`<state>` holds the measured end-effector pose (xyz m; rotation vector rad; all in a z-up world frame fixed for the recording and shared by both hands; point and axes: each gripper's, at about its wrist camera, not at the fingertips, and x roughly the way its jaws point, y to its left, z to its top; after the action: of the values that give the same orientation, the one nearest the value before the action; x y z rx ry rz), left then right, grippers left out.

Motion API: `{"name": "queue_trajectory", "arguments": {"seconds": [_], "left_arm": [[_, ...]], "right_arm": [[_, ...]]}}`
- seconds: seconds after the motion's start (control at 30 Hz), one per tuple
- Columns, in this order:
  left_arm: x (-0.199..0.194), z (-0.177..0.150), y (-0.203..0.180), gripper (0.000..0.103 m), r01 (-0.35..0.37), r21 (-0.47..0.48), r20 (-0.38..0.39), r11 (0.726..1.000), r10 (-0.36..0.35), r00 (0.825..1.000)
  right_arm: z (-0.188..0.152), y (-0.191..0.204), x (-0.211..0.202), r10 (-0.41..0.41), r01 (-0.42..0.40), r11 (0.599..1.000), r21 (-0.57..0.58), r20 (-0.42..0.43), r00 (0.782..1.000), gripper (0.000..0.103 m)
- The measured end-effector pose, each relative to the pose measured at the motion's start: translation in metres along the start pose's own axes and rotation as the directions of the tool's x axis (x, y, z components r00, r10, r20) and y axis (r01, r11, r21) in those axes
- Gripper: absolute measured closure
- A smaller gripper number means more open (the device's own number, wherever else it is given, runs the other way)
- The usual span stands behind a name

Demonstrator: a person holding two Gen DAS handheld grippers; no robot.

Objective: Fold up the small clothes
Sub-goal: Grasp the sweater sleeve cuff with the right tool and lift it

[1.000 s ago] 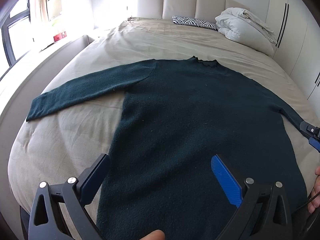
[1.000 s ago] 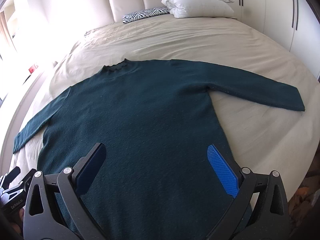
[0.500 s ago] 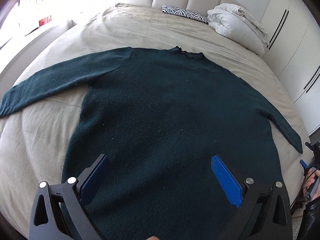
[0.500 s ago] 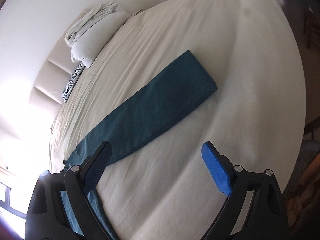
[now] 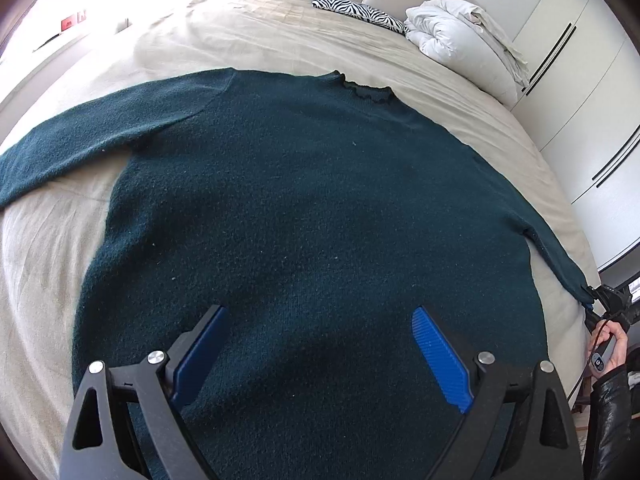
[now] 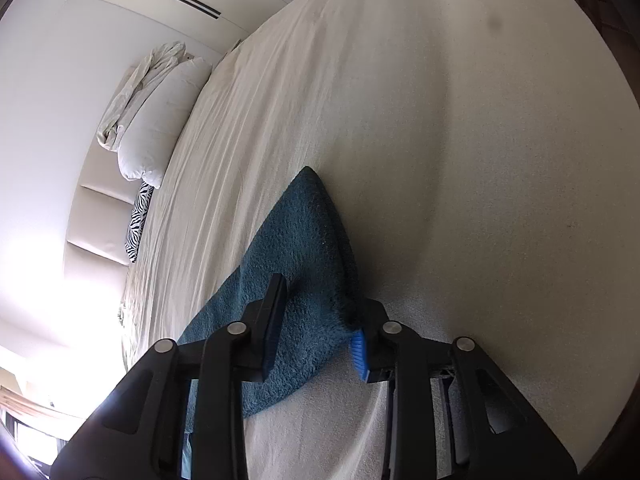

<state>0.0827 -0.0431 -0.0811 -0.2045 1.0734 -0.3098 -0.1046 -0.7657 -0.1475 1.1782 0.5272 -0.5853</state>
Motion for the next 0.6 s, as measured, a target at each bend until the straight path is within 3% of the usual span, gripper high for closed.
{"name": "queue_trajectory", "arguments": {"seconds": [0.1, 0.2, 0.33, 0.43, 0.6], "left_arm": [[-0.003, 0.0, 0.009, 0.009, 0.026, -0.02, 0.011, 0.999, -0.025, 1.0], [-0.01, 0.002, 0.017, 0.009, 0.046, -0.029, 0.03, 0.999, -0.045, 0.999], [-0.022, 0.004, 0.03, 0.009, 0.06, -0.042, 0.07, 0.997, -0.057, 0.996], [-0.03, 0.005, 0.044, 0.009, 0.078, -0.062, 0.098, 0.995, -0.071, 0.993], [-0.043, 0.007, 0.07, 0.008, 0.093, -0.098, 0.135, 0.991, -0.079, 0.988]], "right_arm": [[-0.003, 0.023, 0.002, -0.021, 0.021, 0.999, -0.032, 0.005, 1.0, 0.094], [-0.015, 0.062, -0.001, -0.044, 0.046, 0.994, -0.099, 0.022, 0.999, 0.095], [-0.037, 0.139, 0.008, -0.041, 0.046, 0.96, -0.275, 0.024, 0.999, 0.096], [-0.076, 0.214, 0.022, -0.021, 0.014, 0.899, -0.437, -0.011, 1.0, 0.096], [-0.193, 0.336, 0.055, 0.009, -0.094, 0.716, -0.691, -0.125, 0.992, 0.096]]}}
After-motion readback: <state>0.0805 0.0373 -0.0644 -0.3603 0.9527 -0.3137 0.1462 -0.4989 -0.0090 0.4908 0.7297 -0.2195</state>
